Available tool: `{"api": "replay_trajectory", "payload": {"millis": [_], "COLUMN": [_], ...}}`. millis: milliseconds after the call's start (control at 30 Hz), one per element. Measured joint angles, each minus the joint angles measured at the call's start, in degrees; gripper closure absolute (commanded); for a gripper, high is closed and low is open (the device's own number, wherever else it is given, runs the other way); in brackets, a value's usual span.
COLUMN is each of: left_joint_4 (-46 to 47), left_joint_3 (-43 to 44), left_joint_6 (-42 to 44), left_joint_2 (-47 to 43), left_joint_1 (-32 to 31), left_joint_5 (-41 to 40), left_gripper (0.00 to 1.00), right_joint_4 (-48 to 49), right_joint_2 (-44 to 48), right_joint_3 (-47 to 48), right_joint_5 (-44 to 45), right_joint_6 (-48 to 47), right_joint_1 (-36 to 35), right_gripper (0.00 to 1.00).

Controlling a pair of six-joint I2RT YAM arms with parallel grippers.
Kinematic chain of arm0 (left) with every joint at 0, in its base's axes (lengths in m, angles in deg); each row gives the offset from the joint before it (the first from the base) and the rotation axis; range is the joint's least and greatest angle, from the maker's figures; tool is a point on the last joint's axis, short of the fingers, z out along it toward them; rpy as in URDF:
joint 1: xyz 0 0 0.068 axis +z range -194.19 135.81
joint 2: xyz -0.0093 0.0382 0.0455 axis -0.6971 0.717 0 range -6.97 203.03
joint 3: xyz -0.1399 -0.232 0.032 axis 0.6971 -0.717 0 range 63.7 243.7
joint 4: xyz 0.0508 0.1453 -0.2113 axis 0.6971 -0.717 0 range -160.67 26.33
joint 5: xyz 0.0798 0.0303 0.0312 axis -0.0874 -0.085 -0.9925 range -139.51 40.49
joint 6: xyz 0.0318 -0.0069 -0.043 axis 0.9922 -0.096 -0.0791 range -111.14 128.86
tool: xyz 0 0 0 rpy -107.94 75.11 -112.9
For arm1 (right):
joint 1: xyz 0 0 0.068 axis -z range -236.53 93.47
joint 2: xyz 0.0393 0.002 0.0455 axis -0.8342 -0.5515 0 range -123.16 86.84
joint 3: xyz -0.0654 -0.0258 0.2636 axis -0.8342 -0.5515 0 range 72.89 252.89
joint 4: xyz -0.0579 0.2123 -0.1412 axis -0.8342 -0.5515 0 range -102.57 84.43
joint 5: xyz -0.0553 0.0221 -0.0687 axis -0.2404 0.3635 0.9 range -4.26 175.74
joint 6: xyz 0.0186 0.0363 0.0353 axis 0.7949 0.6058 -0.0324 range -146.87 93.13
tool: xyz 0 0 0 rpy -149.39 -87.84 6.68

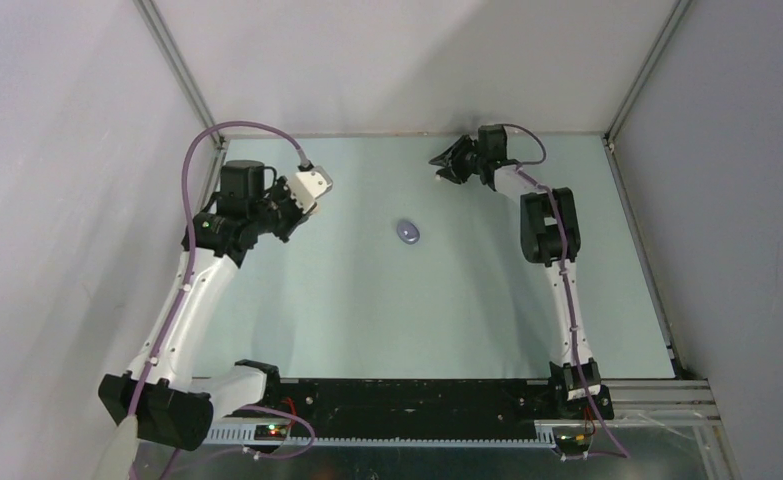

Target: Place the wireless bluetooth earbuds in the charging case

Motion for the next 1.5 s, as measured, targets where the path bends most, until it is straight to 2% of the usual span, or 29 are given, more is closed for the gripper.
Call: {"api": "replay_trajectory", "payload": {"millis": [167,333,600,767,867,1033,1133,1267,1500], "left_joint_4": [2.9,6.9,16.0,24.8,30.1,37.0,38.2,34.6,20.3], "left_joint_3": [-1.3,-4.5,-13.4,-19.3,-21.7,-22.3,-21.7,-17.0,-6.5], "left_joint_6": [-0.1,-0.1,-0.2,-3.2,-6.4,-10.3,-10.4,-5.7,7.1], "left_joint_2": [-1.7,-5.5,-11.1,-11.6,-11.0,-8.0,-5.4,-0.5,5.0], "left_joint_1": [0.0,0.0,0.0,0.0,0.0,-0.2,-0.3,-0.4,-0.4], "left_joint_5": [1.6,6.2,15.1,20.0,22.7,28.7,33.4,39.6,44.8], "left_gripper": [1.00,1.00,1.00,1.00,1.00,1.00,1.00,1.00,1.00], "right_joint_4": [1.7,2.5,-3.8,-6.6,-7.3,-8.2,-10.4,-12.7,-16.5], "right_joint_2": [7.2,16.0,27.8,39.9,45.9,55.8,59.6,60.8,57.8], "right_joint_3": [-12.8,-26.6,-37.5,-45.2,-46.7,-45.4,-42.0,-36.2,-30.1], "right_joint_5": [-4.9,-5.7,0.1,2.8,-1.0,-18.4,-25.7,-31.5,-33.7], "right_joint_6": [-2.7,-5.4,-16.9,-25.6,-32.8,-53.7,-66.3,-77.3,-87.7], "right_joint_1": [0.8,1.0,-0.2,-1.5,-1.6,-0.5,-1.7,-7.8,-17.0], "right_gripper": [0.53,0.49,0.40,0.33,0.34,0.29,0.29,0.28,0.28]}}
